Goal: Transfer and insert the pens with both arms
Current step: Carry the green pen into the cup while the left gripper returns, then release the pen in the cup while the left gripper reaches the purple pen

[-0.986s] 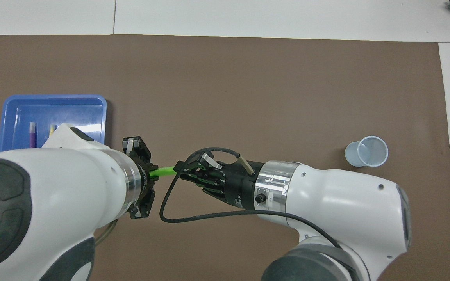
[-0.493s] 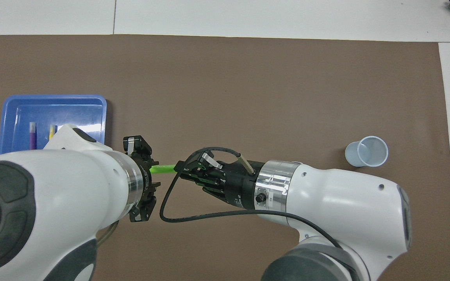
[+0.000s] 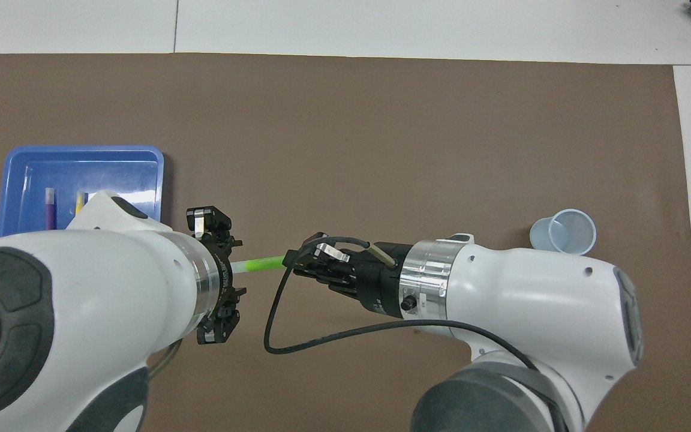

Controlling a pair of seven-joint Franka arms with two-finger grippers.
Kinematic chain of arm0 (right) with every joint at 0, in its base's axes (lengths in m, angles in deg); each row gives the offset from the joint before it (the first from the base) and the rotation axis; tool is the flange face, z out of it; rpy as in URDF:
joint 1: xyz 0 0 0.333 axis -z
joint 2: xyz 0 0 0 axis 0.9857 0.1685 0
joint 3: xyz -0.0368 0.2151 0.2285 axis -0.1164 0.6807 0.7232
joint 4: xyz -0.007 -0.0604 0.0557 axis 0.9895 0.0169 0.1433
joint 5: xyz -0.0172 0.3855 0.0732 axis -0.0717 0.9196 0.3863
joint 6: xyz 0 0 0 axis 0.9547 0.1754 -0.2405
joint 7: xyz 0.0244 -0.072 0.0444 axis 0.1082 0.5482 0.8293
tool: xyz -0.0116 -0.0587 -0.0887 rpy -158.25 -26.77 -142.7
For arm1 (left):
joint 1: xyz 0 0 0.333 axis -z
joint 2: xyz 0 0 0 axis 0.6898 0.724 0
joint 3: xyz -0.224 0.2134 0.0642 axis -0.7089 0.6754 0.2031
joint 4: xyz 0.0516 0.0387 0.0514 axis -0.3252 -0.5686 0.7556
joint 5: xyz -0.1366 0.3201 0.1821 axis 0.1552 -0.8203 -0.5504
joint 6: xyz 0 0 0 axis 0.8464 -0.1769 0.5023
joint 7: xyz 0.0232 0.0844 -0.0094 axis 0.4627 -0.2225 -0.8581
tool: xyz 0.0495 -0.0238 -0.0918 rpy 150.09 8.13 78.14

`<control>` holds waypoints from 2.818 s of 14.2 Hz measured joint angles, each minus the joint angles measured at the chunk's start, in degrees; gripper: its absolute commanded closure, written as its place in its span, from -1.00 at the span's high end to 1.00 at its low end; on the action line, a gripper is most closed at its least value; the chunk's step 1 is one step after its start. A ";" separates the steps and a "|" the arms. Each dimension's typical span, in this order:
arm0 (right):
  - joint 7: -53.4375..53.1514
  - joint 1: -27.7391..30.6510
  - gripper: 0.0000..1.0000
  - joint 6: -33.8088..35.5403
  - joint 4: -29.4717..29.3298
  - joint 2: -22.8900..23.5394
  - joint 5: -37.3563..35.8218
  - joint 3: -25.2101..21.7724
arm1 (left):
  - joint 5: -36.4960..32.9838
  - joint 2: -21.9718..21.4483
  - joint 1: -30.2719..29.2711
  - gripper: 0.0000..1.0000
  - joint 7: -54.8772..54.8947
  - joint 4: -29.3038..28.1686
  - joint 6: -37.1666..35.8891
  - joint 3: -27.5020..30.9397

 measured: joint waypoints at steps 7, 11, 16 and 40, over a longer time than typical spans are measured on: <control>24.79 11.88 -1.00 21.95 -1.30 -0.06 -25.71 -0.48 | 0.56 -1.14 -1.92 0.21 15.83 -2.75 0.21 1.21; 40.02 17.83 -1.00 29.07 -3.25 -0.07 -39.24 -0.63 | 3.28 -1.78 -2.73 0.21 31.06 -4.15 0.21 5.04; 56.32 23.42 -1.00 31.89 -5.13 -0.06 -51.92 -0.68 | 3.87 -4.03 -2.97 0.21 55.63 -8.15 0.18 11.39; 74.14 32.74 1.00 20.91 3.41 -0.29 -56.24 -0.55 | 4.28 5.14 -18.97 0.32 124.54 -19.96 19.42 23.61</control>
